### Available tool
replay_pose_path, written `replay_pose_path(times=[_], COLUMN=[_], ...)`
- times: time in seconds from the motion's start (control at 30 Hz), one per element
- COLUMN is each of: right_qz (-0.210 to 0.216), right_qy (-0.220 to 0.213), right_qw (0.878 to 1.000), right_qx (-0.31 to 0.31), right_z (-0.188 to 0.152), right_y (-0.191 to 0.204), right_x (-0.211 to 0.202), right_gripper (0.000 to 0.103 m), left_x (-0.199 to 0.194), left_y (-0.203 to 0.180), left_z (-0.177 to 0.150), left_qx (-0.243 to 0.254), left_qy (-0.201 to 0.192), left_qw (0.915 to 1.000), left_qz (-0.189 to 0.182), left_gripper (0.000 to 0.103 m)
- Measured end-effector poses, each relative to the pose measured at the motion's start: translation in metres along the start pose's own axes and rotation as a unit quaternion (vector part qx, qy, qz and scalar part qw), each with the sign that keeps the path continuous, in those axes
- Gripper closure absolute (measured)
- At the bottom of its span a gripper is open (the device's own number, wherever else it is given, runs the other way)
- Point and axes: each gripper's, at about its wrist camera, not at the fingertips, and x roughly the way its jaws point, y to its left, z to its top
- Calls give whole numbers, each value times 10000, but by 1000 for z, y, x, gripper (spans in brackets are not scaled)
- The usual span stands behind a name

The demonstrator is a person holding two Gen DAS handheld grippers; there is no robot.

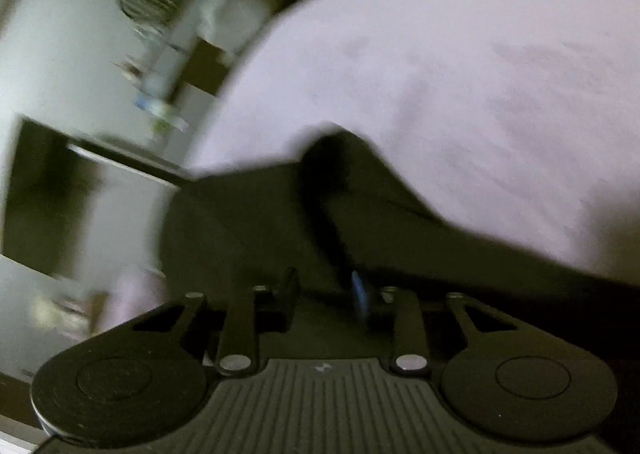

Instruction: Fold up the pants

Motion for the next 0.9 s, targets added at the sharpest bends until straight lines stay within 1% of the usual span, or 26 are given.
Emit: replay_pose_path(times=[0.03, 0.07, 0.1, 0.13, 0.17, 0.2, 0.23, 0.27, 0.33, 0.37, 0.4, 0.43, 0.47, 0.5, 0.53, 0.6, 0.63, 0.67, 0.7, 0.77, 0.8, 0.87, 0.9], right_qz=[-430, -1008, -1008, -1174, -1428, -1615, -1627, -1431, -1169, -1190, -1190, -1463, -1463, -1582, -1622, -1468, -1484, -1561, -1694, -1978, -2024, -1965, -1957], right_qy=[-200, -926, -926, -1223, -1419, -1622, -1746, -1780, -1682, -1478, -1478, -1327, -1327, -1298, -1328, -1577, -1693, -1873, -1989, -2189, -2231, -2211, -2251], right_qw=[9987, 9871, 9871, 9820, 9767, 9711, 9687, 9713, 9768, 9800, 9800, 9791, 9791, 9783, 9778, 9747, 9712, 9647, 9575, 9395, 9330, 9230, 9164], right_qx=[-196, -831, -831, -836, -738, -682, -676, -663, -625, -606, -606, -493, -493, -313, -44, 587, 775, 996, 1219, 1741, 1971, 2460, 2671], right_z=[-4, -11, -11, -15, -17, -22, -29, -38, -56, -73, -73, -89, -89, -94, -99, -110, -114, -121, -128, -140, -146, -167, -173], right_y=[-6, -12, -12, -13, -11, -9, -8, -8, -10, -18, -18, -38, -38, -53, -68, -102, -114, -131, -147, -180, -197, -234, -243], right_x=[-2, -16, -16, -26, -34, -45, -54, -66, -83, -94, -94, -103, -103, -109, -120, -158, -175, -200, -223, -264, -284, -329, -343], right_gripper=[103, 103, 103, 103, 97, 95, 95, 95, 94, 93, 91, 91, 91, 91, 91, 90, 88, 77, 60, 52, 47, 36, 36], left_x=[-5, -11, -19, -28, -37, -45, -54, -60, -69, -72, -74, -74, -73, -72, -70, -69, -70, -70, -69, -68, -69, -70, -72], left_y=[1, 2, 2, 1, -2, -7, -14, -22, -43, -53, -63, -71, -78, -82, -86, -95, -99, -100, -101, -103, -105, -106, -107], left_z=[-1, -3, -5, -7, -10, -13, -18, -22, -35, -43, -51, -59, -66, -73, -82, -90, -91, -92, -94, -96, -99, -101, -104], left_qx=[-30, -58, -64, -50, -22, 26, 132, 271, 652, 849, 1056, 1210, 1336, 1465, 1671, 2069, 2176, 2215, 2251, 2350, 2418, 2503, 2497], left_qy=[-1, -26, -80, -151, -211, -259, -281, -262, -146, -68, 70, 235, 396, 511, 576, 514, 443, 424, 415, 341, 302, 249, 240], left_qw=[10000, 9999, 9998, 9994, 9988, 9979, 9963, 9941, 9872, 9832, 9775, 9710, 9647, 9596, 9547, 9521, 9516, 9510, 9508, 9502, 9496, 9491, 9495], left_qz=[-78, -127, -188, -313, -451, -597, -800, -1013, -1447, -1618, -1827, -2048, -2235, -2349, -2393, -2190, -2123, -2114, -2087, -2019, -1971, -1895, -1887], left_gripper=[16, 17, 17, 17, 17, 17, 16, 16, 16, 16, 16, 16, 16, 16, 16, 15, 14, 12, 11, 9, 9, 9, 9])
